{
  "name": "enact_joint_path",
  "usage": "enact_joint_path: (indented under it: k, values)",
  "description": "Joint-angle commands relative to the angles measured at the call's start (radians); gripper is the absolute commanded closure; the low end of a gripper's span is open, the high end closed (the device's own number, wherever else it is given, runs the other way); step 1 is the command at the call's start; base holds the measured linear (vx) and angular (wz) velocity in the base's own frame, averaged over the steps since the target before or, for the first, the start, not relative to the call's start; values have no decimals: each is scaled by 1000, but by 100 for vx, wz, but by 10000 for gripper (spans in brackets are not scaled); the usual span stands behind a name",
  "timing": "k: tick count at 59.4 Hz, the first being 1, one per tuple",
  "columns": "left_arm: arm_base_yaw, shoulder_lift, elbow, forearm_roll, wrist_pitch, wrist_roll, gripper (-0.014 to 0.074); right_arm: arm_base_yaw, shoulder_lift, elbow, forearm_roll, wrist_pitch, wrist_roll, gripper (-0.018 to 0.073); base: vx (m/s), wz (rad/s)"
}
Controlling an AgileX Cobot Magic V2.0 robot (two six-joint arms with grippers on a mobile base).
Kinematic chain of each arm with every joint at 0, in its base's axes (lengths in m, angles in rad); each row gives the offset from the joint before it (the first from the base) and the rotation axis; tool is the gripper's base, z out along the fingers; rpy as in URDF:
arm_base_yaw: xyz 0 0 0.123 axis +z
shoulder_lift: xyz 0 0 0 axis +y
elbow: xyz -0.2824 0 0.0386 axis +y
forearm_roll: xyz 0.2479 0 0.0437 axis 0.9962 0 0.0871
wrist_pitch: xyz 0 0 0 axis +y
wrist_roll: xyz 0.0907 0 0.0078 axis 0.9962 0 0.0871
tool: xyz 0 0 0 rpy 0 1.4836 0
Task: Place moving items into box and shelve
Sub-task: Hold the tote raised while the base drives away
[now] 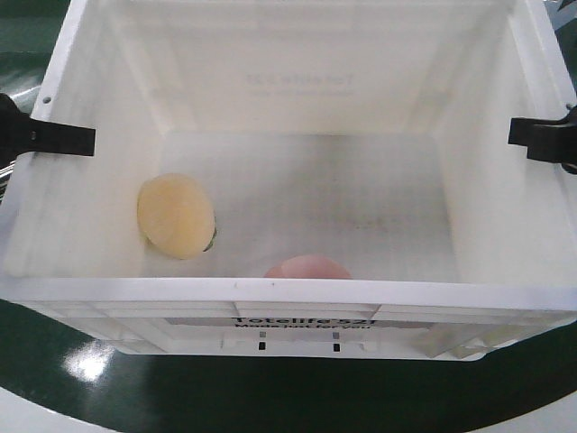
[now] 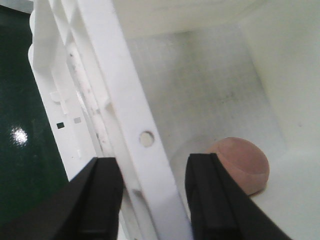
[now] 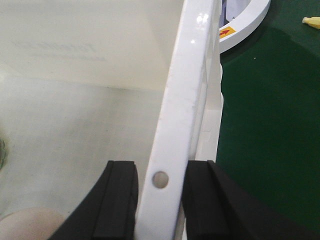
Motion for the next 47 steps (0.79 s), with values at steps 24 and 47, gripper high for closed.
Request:
enact_joint_path:
  k: [24,47]
  values:
    - [-14,-28,-47,-143,-90,28,603,3,-21,-44,85,-134,-27,565,0,0]
    - [-14,-27,-47,-143,-90,28,603,3,-21,-44,86,-135,-27,565,0,0]
